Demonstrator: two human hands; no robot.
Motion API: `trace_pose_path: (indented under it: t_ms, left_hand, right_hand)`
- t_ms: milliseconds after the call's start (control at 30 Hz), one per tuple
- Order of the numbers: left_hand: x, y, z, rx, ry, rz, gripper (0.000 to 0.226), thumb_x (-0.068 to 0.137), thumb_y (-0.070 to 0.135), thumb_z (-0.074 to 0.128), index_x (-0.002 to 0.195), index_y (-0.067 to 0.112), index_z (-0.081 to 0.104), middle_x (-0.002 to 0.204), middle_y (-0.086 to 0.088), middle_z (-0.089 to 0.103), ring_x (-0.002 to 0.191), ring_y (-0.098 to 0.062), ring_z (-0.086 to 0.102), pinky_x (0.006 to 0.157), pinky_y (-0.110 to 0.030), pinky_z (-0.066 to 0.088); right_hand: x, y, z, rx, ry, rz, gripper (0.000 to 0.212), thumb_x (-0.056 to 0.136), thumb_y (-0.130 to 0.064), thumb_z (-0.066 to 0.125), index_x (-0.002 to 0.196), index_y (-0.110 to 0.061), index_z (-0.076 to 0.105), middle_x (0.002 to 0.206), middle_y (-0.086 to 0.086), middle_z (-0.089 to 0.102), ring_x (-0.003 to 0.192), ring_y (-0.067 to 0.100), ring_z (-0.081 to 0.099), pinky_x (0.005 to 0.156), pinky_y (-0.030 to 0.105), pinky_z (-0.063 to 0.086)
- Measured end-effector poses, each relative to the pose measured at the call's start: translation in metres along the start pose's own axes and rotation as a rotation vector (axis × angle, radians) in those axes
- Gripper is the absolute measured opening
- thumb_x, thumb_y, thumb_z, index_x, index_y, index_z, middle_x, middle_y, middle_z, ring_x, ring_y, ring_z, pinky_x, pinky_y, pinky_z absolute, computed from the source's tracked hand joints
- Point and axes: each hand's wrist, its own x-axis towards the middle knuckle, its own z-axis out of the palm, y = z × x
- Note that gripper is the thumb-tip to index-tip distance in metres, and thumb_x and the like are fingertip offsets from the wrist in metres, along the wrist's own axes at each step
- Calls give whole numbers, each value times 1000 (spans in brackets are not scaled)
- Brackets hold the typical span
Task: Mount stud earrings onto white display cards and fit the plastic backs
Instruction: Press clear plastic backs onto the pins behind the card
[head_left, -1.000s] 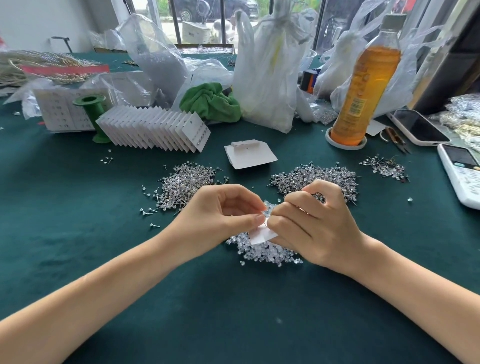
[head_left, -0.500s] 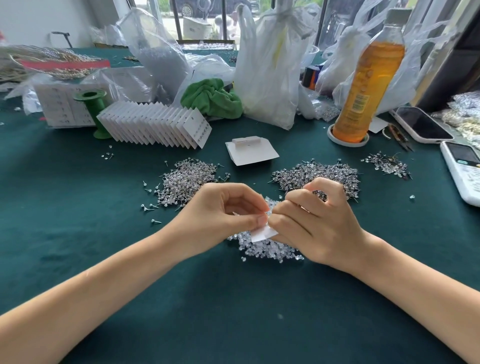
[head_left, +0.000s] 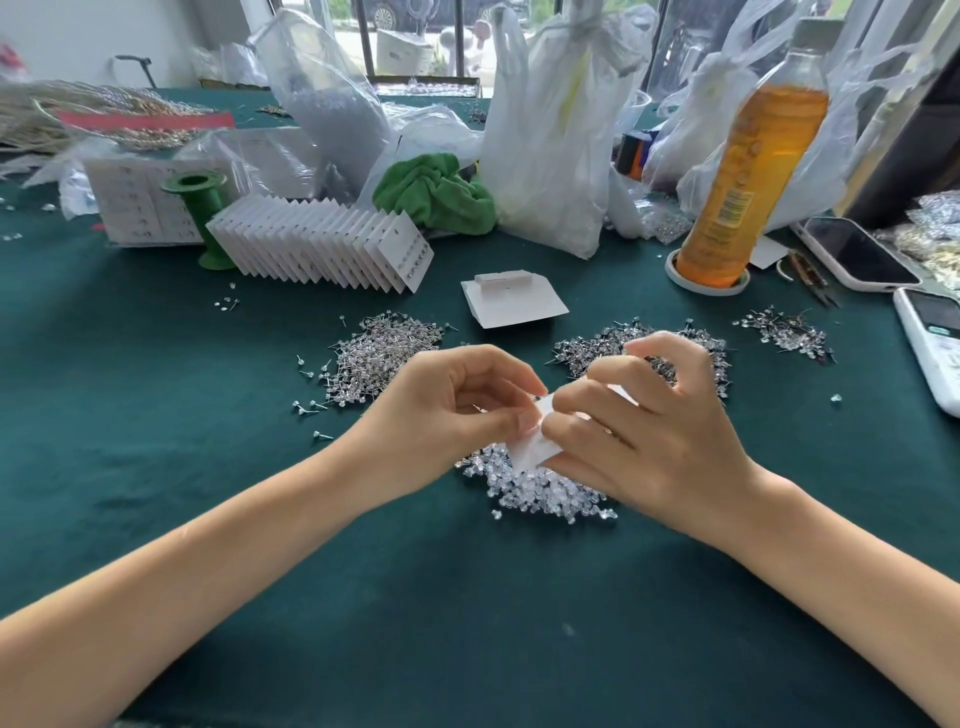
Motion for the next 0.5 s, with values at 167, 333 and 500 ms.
trace_pose_path:
  t_ms: [167,333,500]
  left_hand:
    - [0,-1,-1,14,-1,-1,18,80,-5,68,92,8,67,76,0,69,69,-10,64,68,-18,50]
    - [0,-2,0,20,19,3,20,77,-6,71,91,8,67,75,-2,71,67,-11,65,68,-19,52]
    - [-1,-3,0,18,49,-1,21,76,-5,72,90,9,67,76,-5,71,66,-12,64,69,-22,54]
  right_hand:
    - [-4,6,1,33,-71,-33,13,81,-8,70,88,-13,61,78,-1,69,72,21,67,83,37,43]
    - [-6,4,1,116,-111,-35,14,84,-2,67,73,-10,71,75,1,68,68,23,65,75,34,52]
    - [-7,1,0,191,-92,-35,14,84,-1,68,71,-7,71,73,3,68,67,23,65,69,33,55]
